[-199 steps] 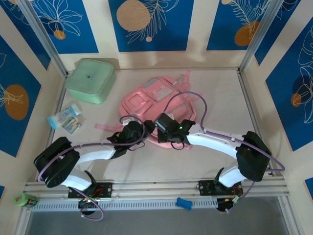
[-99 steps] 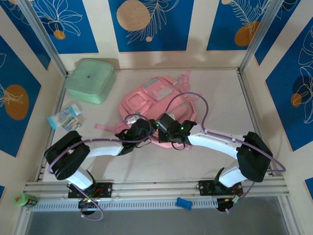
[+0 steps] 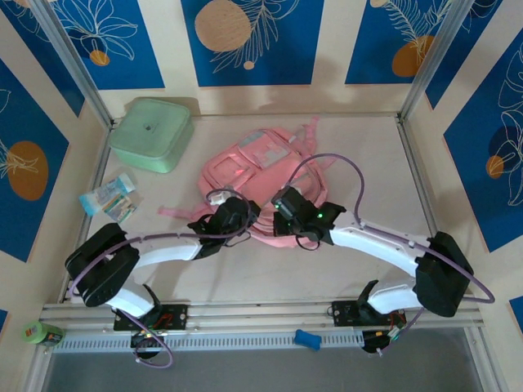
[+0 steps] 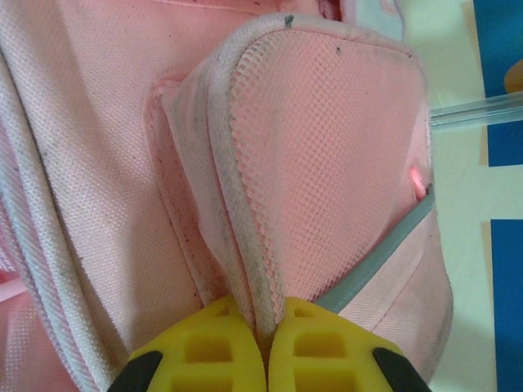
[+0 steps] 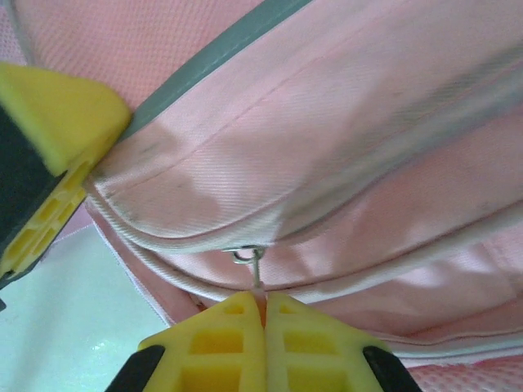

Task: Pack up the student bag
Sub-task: Zip the student bag at the center of the table.

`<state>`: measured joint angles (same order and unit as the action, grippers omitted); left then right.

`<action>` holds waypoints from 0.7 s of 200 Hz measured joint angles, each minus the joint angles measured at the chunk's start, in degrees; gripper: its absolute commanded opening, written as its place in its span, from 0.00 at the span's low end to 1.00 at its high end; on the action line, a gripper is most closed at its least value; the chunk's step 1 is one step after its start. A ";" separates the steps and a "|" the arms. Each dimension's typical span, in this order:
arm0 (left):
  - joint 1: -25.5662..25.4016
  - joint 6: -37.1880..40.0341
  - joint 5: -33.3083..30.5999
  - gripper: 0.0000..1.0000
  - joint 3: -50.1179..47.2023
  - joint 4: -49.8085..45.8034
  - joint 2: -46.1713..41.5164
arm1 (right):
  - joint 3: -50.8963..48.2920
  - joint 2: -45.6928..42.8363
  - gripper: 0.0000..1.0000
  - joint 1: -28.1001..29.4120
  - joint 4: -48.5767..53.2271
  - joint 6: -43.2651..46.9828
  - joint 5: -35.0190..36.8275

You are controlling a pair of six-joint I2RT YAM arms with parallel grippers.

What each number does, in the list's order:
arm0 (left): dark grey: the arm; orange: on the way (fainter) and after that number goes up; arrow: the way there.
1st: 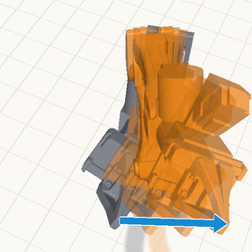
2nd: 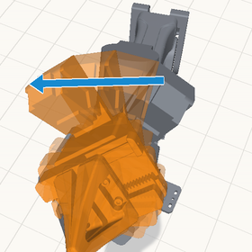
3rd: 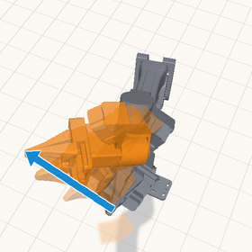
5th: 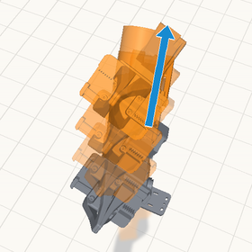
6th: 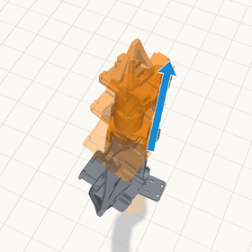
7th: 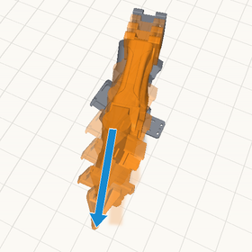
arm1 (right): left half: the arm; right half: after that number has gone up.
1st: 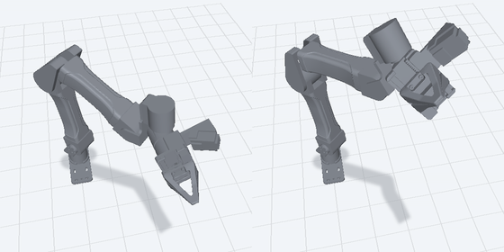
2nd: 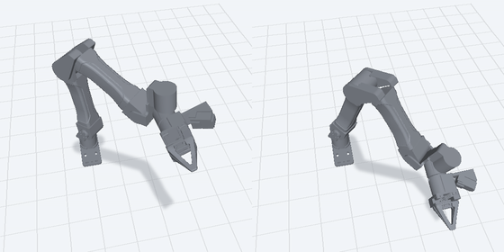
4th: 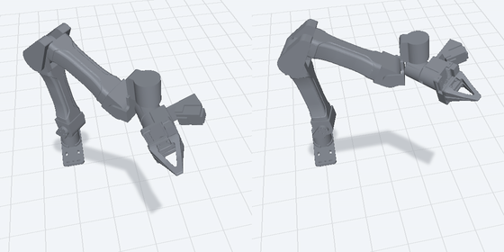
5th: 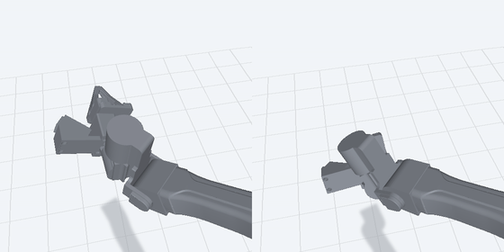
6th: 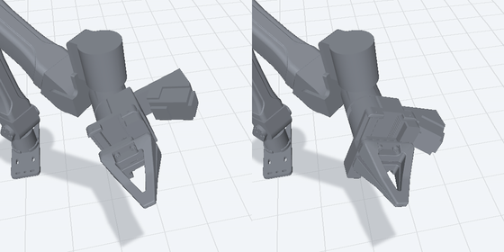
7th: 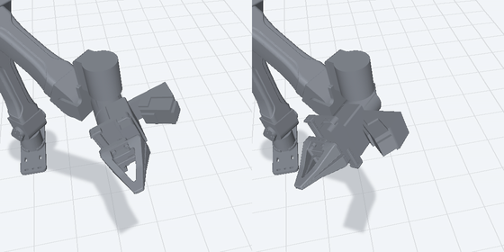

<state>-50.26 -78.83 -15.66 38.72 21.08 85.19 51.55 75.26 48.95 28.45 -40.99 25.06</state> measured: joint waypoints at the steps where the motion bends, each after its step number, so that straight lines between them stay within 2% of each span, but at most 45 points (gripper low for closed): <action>1: 0.04 0.07 0.07 0.00 0.00 -0.07 -0.04 | -0.02 -0.09 0.00 -0.07 0.04 0.07 -0.04; 35: 3.06 3.96 3.23 0.00 -1.14 -3.58 -3.19 | -0.35 -2.03 0.00 -5.11 2.62 1.01 0.13; 66: 7.98 8.46 4.48 0.00 -2.75 -8.00 -6.58 | -2.75 -2.19 0.00 -10.32 7.37 1.90 1.31; 103: 11.10 12.41 7.65 0.00 -2.75 -10.10 -8.02 | -2.80 -1.95 0.00 -10.82 7.67 5.27 -1.53; 124: 11.39 13.49 8.41 0.00 -2.56 -10.62 -8.26 | -1.84 -1.95 0.20 -7.69 6.12 7.98 -4.90; 140: 11.47 14.05 8.74 0.00 -2.27 -11.08 -8.26 | 0.39 -1.29 0.30 -5.14 5.14 9.97 -6.84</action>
<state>-38.79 -64.77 -6.92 36.45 10.00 76.93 51.94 73.97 43.81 33.58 -31.03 18.22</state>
